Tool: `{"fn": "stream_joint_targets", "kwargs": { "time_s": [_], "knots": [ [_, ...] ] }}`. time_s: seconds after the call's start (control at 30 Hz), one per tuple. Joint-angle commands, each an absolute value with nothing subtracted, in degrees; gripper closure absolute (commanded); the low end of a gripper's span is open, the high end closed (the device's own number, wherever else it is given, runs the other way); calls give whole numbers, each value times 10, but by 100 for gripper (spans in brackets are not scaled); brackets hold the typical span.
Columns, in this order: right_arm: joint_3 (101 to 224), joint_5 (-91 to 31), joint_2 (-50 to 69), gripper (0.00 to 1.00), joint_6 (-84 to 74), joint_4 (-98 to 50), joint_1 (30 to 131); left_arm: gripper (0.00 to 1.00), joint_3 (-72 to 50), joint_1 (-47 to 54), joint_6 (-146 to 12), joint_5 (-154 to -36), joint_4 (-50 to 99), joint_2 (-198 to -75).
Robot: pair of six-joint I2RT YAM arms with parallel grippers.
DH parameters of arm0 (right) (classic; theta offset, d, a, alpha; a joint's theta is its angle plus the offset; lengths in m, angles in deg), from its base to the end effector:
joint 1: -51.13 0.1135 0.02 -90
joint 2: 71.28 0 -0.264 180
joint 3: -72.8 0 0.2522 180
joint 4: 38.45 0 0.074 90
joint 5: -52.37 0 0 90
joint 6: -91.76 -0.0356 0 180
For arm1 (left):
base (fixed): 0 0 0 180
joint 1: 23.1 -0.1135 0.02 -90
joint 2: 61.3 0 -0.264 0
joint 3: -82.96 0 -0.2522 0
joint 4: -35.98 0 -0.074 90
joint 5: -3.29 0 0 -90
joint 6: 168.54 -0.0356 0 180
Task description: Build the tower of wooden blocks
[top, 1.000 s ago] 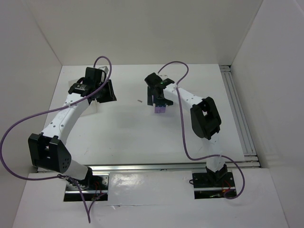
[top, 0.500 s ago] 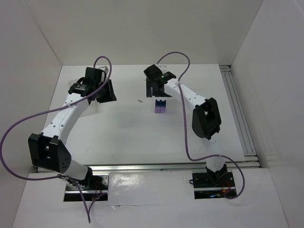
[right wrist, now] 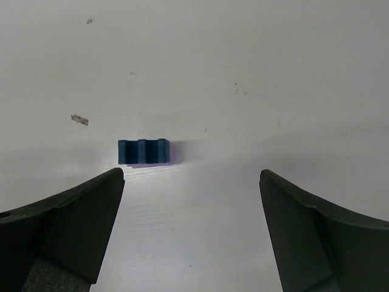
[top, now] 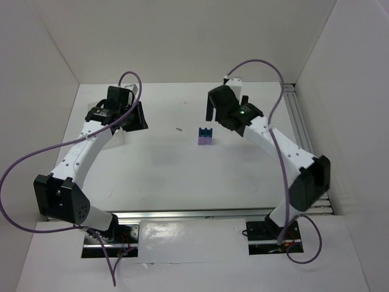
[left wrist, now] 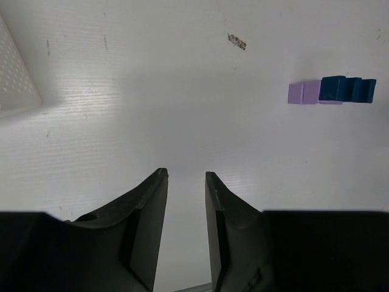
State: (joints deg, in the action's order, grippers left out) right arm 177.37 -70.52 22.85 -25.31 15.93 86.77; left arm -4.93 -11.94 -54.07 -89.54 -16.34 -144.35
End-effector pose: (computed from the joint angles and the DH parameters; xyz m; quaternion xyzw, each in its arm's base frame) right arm 0.3053 0.1951 0.3504 0.0445 0.8885 -0.0272 0.4560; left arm 0.3106 -0.0631 0.3402 -0.0966 0.9126 -0.1429 0.3706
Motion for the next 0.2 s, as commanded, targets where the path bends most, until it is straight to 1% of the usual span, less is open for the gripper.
{"fn": "stream_joint_targets", "kwargs": {
  "time_s": [0.0,0.17],
  "knots": [
    [1687,-749,144,1,-253,74,873,56,-44,-123,-553,-895,-162,-1413],
    [1622,-786,87,1,-266,81,873,56,-44,-123,-553,-890,-167,-1393]
  ]
}}
